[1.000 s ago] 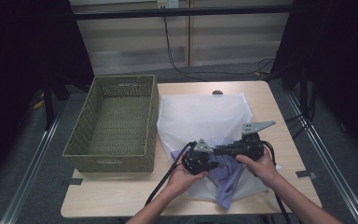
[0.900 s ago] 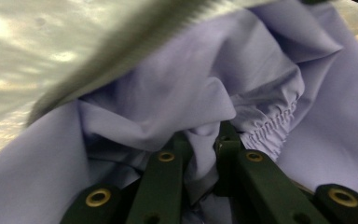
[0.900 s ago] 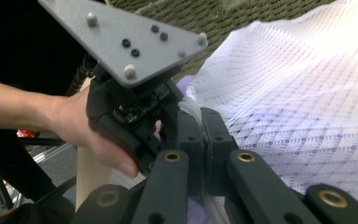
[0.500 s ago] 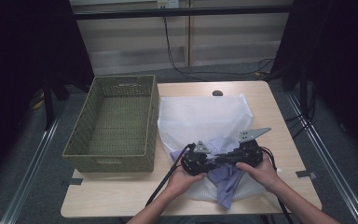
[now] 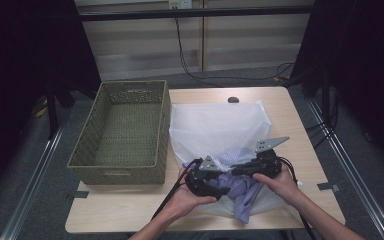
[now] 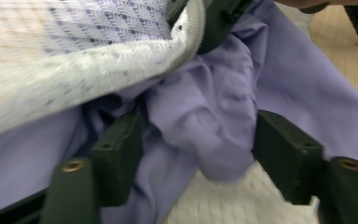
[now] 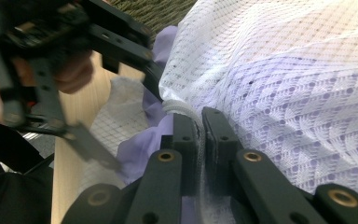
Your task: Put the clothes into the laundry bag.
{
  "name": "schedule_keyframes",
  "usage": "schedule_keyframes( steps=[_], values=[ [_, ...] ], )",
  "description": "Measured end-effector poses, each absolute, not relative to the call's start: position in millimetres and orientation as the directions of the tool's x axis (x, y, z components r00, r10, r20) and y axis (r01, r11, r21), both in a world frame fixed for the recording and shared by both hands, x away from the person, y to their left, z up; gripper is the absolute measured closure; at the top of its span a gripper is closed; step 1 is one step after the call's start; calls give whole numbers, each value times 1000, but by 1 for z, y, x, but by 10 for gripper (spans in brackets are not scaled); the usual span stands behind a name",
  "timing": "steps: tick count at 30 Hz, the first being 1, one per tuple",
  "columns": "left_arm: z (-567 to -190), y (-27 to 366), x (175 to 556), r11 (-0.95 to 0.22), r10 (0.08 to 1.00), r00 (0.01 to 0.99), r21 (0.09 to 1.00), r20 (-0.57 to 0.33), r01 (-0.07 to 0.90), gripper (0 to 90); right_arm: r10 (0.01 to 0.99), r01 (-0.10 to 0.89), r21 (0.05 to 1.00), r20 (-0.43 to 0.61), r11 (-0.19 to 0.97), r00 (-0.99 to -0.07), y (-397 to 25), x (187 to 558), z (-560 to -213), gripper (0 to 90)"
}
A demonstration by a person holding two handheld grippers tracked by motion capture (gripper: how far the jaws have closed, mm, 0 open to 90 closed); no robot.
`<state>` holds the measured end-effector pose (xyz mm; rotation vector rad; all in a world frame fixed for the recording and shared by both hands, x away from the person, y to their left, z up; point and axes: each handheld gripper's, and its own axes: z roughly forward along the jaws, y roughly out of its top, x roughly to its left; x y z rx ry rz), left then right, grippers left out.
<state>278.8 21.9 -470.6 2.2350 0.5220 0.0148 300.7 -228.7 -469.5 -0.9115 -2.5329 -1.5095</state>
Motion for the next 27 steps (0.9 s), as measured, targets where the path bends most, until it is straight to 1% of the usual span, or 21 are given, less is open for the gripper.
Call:
schedule_keyframes(
  steps=[3,4,5,7,10,11,13,14,17,18,20,21,23,25,27],
  values=[
    [-468,29,273,-574,366,918,739,-154,353,401,457,512,787,335,345,-824,-229,301,-469,838],
    [-468,34,268,-566,345,924,748,-166,346,420,458,508,789,331,345,-825,-229,302,-469,834],
    [-468,34,268,-566,345,924,748,-166,346,421,458,508,789,331,345,-825,-229,302,-469,834],
    [-469,36,258,-590,306,938,740,-165,322,457,459,509,789,333,343,-824,-228,302,-469,829],
    [-472,32,247,-621,249,956,732,-153,279,437,456,507,791,333,343,-826,-228,303,-469,825],
    [-472,32,247,-621,249,956,732,-153,279,430,456,507,791,333,343,-826,-228,303,-469,825],
    [-478,28,241,-616,219,962,742,-162,265,429,456,507,791,332,343,-826,-228,302,-469,819],
    [-482,26,238,-642,178,972,731,-152,231,430,458,505,793,328,342,-826,-228,302,-468,810],
    [-486,22,237,-643,167,974,732,-153,225,445,457,501,794,325,344,-828,-228,301,-468,803],
    [-489,18,238,-652,158,975,724,-159,224,447,453,497,796,321,347,-831,-228,301,-468,792],
    [-491,15,239,-689,139,981,698,-137,196,448,454,497,797,323,343,-830,-229,300,-467,785],
    [-491,15,239,-689,139,981,698,-137,196,448,454,497,797,323,343,-830,-229,300,-467,785],
    [-499,11,238,-679,122,985,713,-124,174,434,453,498,799,326,338,-830,-229,300,-467,755],
    [-499,11,238,-674,121,985,719,-123,173,417,459,495,801,320,336,-829,-230,300,-466,740],
    [-500,12,238,-673,126,985,719,-120,173,420,462,499,803,325,325,-825,-231,299,-464,727]
  ],
)
